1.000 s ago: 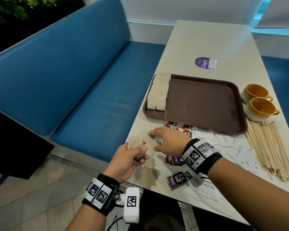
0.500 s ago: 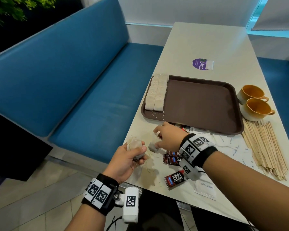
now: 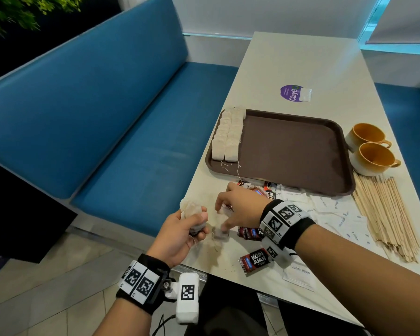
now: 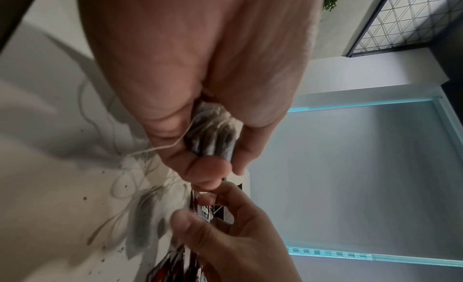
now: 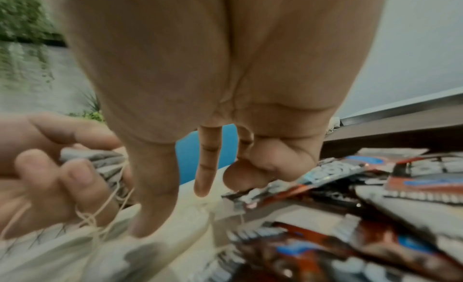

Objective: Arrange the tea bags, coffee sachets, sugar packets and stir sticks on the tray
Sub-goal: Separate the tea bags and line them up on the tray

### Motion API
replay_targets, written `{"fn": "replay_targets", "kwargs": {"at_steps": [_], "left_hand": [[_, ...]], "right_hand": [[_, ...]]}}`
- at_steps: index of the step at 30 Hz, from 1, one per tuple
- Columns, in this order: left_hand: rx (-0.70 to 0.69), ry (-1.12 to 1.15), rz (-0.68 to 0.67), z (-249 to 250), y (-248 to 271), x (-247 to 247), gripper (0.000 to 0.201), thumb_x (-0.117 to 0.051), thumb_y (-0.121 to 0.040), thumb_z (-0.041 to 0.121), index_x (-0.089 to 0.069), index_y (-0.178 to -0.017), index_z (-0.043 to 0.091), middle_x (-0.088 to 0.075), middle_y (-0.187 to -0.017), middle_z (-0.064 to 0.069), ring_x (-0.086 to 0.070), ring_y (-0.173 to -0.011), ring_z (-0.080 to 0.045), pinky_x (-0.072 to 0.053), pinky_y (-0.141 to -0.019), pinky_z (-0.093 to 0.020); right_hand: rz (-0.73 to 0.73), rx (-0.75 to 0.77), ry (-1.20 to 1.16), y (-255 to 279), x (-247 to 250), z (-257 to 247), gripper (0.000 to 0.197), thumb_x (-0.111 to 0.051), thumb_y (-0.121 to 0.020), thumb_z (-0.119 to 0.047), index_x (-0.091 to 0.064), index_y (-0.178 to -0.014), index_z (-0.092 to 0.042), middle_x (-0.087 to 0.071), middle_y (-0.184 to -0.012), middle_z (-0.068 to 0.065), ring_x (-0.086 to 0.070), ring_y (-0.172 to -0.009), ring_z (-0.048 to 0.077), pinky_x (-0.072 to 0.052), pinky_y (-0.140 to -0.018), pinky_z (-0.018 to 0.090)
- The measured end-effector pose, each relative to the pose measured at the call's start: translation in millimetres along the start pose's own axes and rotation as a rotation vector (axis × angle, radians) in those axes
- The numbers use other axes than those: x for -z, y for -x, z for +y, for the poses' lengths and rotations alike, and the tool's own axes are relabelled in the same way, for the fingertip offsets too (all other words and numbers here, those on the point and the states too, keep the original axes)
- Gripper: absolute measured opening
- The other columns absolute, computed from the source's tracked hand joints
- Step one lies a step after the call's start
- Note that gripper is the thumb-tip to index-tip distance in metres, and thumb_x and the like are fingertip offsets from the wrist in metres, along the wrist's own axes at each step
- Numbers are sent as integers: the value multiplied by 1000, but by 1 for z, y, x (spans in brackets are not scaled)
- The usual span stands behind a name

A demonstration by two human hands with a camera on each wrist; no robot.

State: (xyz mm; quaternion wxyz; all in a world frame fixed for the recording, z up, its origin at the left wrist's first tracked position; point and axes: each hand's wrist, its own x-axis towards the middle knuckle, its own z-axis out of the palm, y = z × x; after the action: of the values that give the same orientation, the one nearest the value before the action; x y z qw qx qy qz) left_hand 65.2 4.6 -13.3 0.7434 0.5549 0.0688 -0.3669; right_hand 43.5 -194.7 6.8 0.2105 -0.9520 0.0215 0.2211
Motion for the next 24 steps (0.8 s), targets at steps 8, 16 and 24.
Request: {"fn": "replay_targets", "kwargs": {"at_steps": [8,16,24], "left_hand": [[3,5,21,-1,-1,4,19,-66,-91,0,-64,-110,0,-64,-79,-9,-58,-62,-20,-48,-51,-22],[2,-3,30,-1,0,6,16,-67,-91,1,-65,-107,2,-61,-81,-8,-58,-62,-20,-47,-51,-23],[7,-1,28,-2,0,6,15,-67,-91,0,-65,-106,3,-63,-79,-7,-59,-62,-20,-49,-52,-23]], "right_hand": [[-90,155,99,5,3,-9,41,-71,-90,-22,-65,-122,-47,-45,-111,-1,-56,-97,20,-51,-83,40],[-58,109,117,4,-1,-9,20,-82,-81,-21,-71,-97,-25,-48,-116,-5,-58,-101,20,-52,-86,39],[-1,39,5,2,-9,0,58,-90,-73,-21,-60,-123,-25,-56,-92,-8,-54,-88,17,-40,-74,28]]}}
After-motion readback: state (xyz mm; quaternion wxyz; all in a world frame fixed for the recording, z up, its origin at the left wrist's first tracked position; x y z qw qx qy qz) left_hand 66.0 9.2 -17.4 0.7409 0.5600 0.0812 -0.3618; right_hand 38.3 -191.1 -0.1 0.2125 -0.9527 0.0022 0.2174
